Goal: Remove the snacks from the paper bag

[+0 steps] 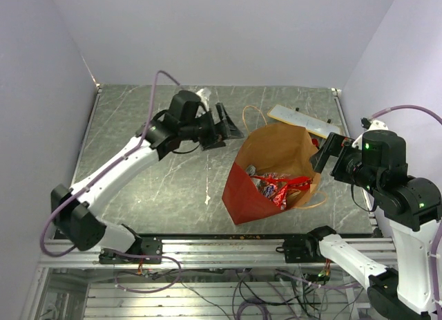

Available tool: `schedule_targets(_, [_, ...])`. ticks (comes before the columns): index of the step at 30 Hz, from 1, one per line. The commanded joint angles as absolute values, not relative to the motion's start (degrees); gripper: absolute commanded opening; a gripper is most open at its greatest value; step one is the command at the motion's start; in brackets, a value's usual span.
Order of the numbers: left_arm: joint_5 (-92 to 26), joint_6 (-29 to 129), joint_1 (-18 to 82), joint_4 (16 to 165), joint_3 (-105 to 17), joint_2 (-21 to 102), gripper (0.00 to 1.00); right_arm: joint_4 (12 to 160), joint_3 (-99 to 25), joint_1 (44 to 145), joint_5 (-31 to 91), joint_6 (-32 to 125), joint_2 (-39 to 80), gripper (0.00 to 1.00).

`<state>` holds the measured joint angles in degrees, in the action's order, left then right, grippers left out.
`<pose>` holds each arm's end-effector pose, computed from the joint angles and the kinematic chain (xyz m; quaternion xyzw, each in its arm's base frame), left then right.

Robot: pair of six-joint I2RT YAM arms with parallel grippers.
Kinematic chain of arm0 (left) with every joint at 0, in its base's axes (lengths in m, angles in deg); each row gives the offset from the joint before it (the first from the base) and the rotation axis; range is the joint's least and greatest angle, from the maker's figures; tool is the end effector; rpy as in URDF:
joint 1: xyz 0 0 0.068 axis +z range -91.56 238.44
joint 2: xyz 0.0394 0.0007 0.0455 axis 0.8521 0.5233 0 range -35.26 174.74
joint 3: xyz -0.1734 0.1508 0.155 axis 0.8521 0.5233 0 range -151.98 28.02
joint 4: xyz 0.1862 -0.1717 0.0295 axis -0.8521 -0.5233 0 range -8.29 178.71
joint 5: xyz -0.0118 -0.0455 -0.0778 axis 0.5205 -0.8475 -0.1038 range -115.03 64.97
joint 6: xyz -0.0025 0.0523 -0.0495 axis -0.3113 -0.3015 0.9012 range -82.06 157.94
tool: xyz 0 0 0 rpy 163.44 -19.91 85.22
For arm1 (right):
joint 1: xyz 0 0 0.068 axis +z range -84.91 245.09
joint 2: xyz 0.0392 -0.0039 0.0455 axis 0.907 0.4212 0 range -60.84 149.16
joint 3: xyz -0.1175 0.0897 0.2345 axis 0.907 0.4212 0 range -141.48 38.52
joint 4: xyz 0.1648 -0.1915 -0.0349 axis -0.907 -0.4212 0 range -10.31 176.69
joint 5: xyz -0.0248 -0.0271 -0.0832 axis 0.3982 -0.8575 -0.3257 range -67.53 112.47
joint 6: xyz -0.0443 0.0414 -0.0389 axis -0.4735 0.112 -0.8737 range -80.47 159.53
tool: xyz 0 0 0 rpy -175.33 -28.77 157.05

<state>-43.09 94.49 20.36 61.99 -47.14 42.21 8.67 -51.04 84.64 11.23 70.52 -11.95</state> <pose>0.2376 -0.2096 0.3625 -0.0580 0.8528 -0.4600 0.2402 0.0890 0.0193 0.4362 0.1321 0.8832 0.1090 0.4366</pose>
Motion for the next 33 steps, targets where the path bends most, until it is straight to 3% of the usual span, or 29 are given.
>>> schedule_targets(1, [-38.97, 89.37, 16.86, 62.13, -56.45, 47.80, 0.93, 7.68, -51.67, 84.19, 10.04, 70.42, -12.39, 1.00])
schedule_targets(6, [-38.52, 87.00, 16.00, 62.61, -62.29, 54.42, 0.93, 7.90, -51.58, 84.24, 10.78, 71.23, -12.50, 1.00])
schedule_targets(7, [-38.64, 86.60, 16.01, 62.67, -63.54, 55.89, 0.98, 8.09, -51.38, 84.18, 11.00, 71.31, -12.50, 1.00])
schedule_targets(11, [-39.78, 85.72, 16.03, 61.62, -68.99, 61.15, 0.87, 8.62, -50.80, 84.17, 11.07, 71.24, -12.33, 1.00])
schedule_targets(17, [-41.84, 85.40, 15.99, 61.67, -75.88, 66.40, 0.77, 8.59, -50.98, 84.25, 10.96, 70.19, -11.97, 1.00])
schedule_targets(26, [-42.06, 84.56, 17.91, 59.11, -80.44, 70.32, 0.48, 9.46, -50.51, 84.17, 11.02, 71.36, -13.60, 1.00])
schedule_targets(30, [-42.27, 82.43, 18.93, 55.34, -84.24, 71.43, 0.19, 11.01, -49.86, 84.22, 11.34, 72.33, -16.49, 1.00])
schedule_targets(33, [-42.93, 82.57, 19.53, 55.53, -83.64, 70.41, 0.07, 12.11, -48.93, 84.22, 10.53, 74.43, -18.77, 1.00])
